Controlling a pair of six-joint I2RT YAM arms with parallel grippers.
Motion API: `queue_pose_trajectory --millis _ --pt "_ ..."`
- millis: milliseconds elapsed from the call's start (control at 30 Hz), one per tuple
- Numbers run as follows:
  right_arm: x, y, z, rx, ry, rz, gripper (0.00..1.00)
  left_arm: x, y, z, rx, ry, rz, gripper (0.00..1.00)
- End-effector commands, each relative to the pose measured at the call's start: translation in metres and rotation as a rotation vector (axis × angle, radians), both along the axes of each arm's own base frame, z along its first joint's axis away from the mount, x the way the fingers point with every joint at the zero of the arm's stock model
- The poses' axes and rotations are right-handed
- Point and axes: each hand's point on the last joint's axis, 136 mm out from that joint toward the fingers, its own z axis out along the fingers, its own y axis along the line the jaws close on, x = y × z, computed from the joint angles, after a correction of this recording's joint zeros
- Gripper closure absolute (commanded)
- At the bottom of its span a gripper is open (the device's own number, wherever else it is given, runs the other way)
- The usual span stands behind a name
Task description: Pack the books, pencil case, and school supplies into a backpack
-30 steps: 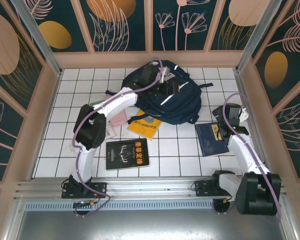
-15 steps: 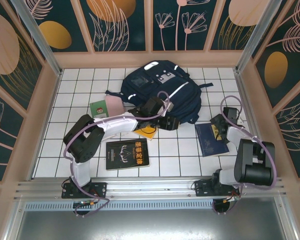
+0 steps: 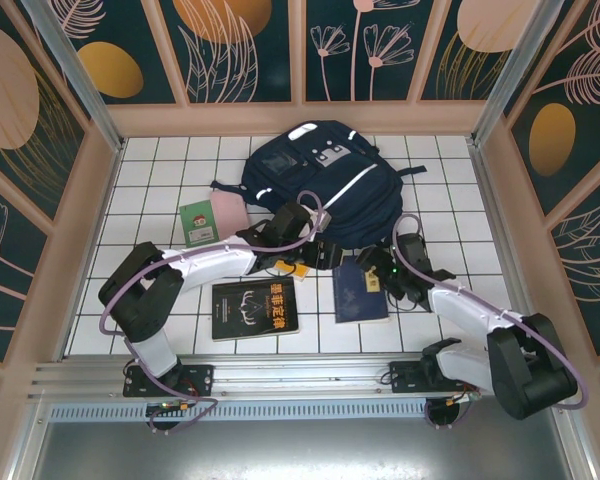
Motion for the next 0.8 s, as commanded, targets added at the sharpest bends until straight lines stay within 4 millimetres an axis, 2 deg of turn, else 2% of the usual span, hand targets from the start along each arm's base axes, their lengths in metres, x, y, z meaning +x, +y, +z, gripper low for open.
queue_pose_trajectory --millis 0,67,167,267,333,433,600,767 --pt "-0.026 0.029 0.007 0.116 0.062 0.152 0.1 -0.002 0.01 -0.007 0.041 -0.019 0.002 0.32" --pt "-0.033 0.028 0.009 0.08 0.065 0.211 0.11 -0.004 0.013 -0.012 0.059 -0.013 0.007 0.31" --pt "-0.03 0.007 0.007 -0.041 0.054 0.18 0.12 -0.009 0.013 -0.019 0.053 0.017 -0.002 0.31" --pt "-0.028 -0.009 -0.004 -0.081 0.077 0.125 0.14 -0.015 0.009 -0.027 0.02 0.065 -0.016 0.31" --pt "-0.031 -0.001 -0.01 -0.019 0.095 0.156 0.18 -0.021 0.001 -0.025 -0.027 0.093 -0.044 0.31" --pt "-0.037 0.012 -0.015 0.043 0.125 0.214 0.23 -0.037 0.001 -0.043 -0.042 0.17 -0.085 0.32" --pt "-0.042 0.025 -0.008 0.116 0.116 0.269 0.3 -0.055 0.001 -0.066 -0.024 0.278 -0.144 0.32" --pt "-0.043 0.03 -0.001 0.17 0.098 0.267 0.35 -0.064 0.012 -0.08 0.023 0.302 -0.133 0.31"
